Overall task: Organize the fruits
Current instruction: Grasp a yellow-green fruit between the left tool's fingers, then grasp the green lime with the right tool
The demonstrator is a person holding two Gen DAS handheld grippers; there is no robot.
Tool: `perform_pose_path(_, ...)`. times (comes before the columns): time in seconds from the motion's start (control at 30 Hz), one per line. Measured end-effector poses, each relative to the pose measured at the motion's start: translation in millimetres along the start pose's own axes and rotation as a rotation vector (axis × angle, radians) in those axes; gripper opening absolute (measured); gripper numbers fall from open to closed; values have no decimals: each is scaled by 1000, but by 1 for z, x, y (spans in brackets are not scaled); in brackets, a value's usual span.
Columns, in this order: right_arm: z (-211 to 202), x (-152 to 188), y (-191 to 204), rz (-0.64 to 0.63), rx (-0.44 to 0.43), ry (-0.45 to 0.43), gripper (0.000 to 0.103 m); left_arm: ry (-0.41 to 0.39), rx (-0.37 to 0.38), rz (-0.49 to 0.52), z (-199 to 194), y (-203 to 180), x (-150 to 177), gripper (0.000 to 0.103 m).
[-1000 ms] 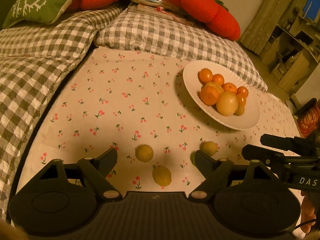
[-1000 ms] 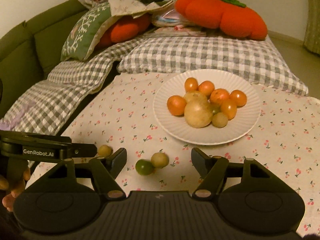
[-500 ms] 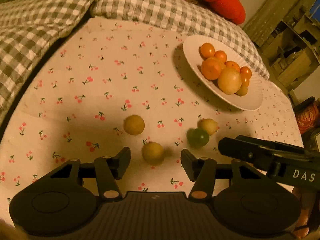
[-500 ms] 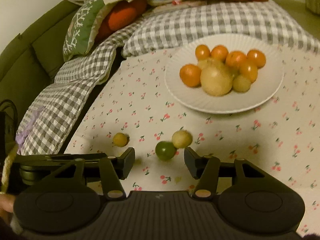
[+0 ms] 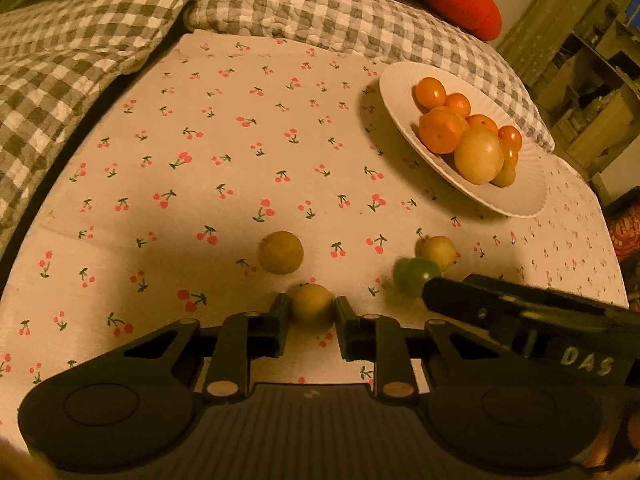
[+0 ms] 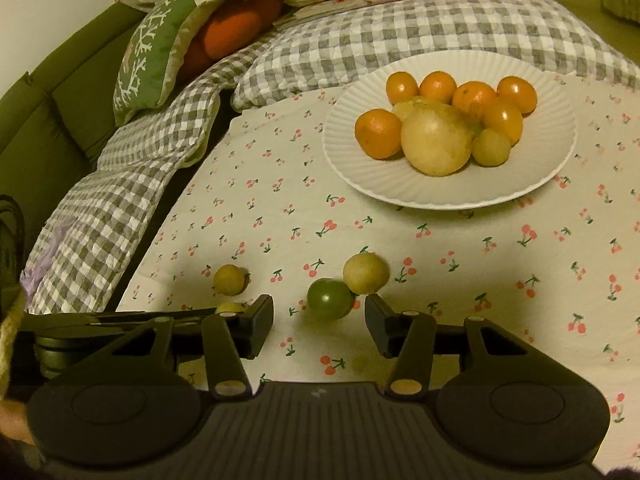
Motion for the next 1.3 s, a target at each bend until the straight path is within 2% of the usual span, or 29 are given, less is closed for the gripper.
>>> perform_pose_path(0.27, 12, 5, 10, -37, 39, -28, 40, -9, -4, -31, -7, 3, -2, 12)
perform_pose_path(0.3, 15, 6, 11, -41, 46, -29, 37, -7, -3, -32, -7, 3, -2, 12)
perform_pose_path(0.4, 19, 8, 13, -63, 68, -34, 22, -8, -1, -35, -8, 3, -3, 12)
perform_pose_path(0.43, 20, 9, 13, -70, 81, -37, 20, -9, 0, -36, -8, 3, -3, 12)
perform_pose_path(0.7, 18, 11, 17, -105, 96, -44, 18, -17, 15, -32, -12, 0, -4, 12)
perform_pose_path(0.8, 15, 10, 20, -111, 85, -43, 12, -26, 20, -30, -14, -2, -6, 12)
perform_pose_path(1.07, 21, 16, 24, -148, 93, -27, 14, -37, 30, -39, -15, -4, -8, 12)
perform_pose_path(1.1, 20, 15, 24, -150, 91, -36, 16, -39, 32, -45, -16, -3, -9, 12)
perform_pose_path(1.13, 19, 14, 24, -152, 88, -44, 24, -43, 35, -51, -17, -1, -10, 12)
perform_pose_path(1.2, 17, 11, 24, -146, 86, -59, 34, -57, 39, -62, -21, 0, -12, 12)
perform_pose_path(1.3, 20, 9, 23, -147, 86, -67, 34, -69, 43, -71, -25, 0, -13, 12)
Point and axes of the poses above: each gripper's, at about its wrist camera, not at the fingertips, and z roughly the way its jaws point, y to its left, x to its underside, the point moved 6 cm from there along z, roughly the way its jaws point, and after that the axes turned 14 degrees about x, right-handed, at the moved point
